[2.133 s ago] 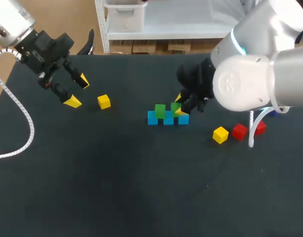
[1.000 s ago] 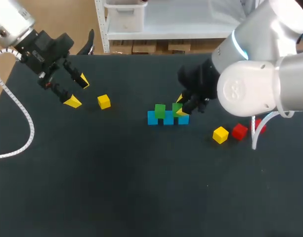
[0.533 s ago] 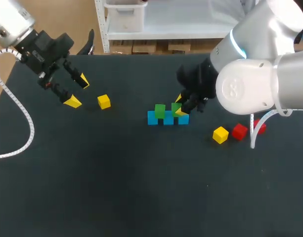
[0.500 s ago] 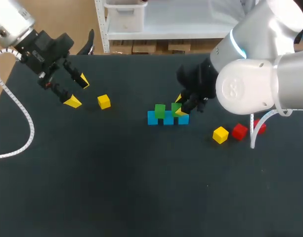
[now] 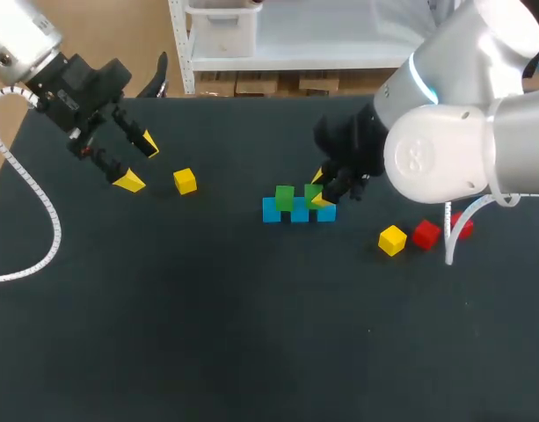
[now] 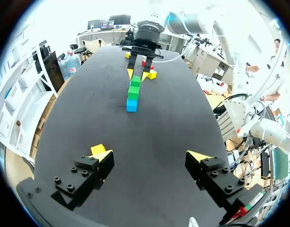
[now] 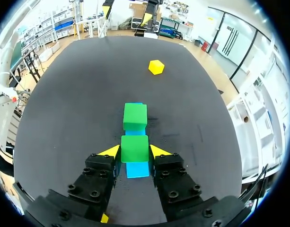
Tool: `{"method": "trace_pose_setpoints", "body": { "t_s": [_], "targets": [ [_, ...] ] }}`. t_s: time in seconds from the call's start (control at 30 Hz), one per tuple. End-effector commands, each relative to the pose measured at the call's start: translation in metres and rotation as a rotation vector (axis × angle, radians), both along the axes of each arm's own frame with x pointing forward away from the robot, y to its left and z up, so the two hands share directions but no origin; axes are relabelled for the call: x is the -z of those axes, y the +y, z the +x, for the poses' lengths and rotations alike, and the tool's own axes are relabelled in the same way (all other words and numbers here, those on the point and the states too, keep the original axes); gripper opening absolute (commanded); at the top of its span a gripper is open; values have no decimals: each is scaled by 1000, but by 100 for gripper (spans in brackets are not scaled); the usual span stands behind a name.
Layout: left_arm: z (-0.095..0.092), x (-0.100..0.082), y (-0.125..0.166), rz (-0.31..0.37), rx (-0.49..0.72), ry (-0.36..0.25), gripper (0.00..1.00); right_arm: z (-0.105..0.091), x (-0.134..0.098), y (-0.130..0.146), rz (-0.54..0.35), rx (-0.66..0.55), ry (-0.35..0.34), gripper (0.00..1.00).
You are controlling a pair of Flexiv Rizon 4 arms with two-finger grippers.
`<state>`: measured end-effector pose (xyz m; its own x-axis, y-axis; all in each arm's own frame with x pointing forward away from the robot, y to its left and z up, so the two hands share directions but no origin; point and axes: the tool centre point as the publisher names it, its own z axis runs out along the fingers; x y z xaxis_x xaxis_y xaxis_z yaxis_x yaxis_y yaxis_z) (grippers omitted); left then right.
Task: Place the blue cubes, place green cubes on the blue cubes, place the yellow cubes on the green cubes, then place the red cubes on the yellow cubes, and place purple cube on the red cubes.
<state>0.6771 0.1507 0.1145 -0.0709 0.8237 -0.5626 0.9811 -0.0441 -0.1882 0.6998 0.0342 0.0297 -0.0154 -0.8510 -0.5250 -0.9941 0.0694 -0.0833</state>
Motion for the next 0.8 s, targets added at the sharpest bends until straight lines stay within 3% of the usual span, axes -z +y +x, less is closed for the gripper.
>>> {"method": "trace_pose_setpoints", "body": {
  "t_s": [0.03, 0.8],
  "targets": [
    [1, 0, 0, -1, 3, 0, 100, 1, 0, 0, 2, 0, 2, 0],
    [1, 0, 0, -1, 3, 0, 100, 3, 1, 0, 5, 0, 9, 0]
  ]
}}
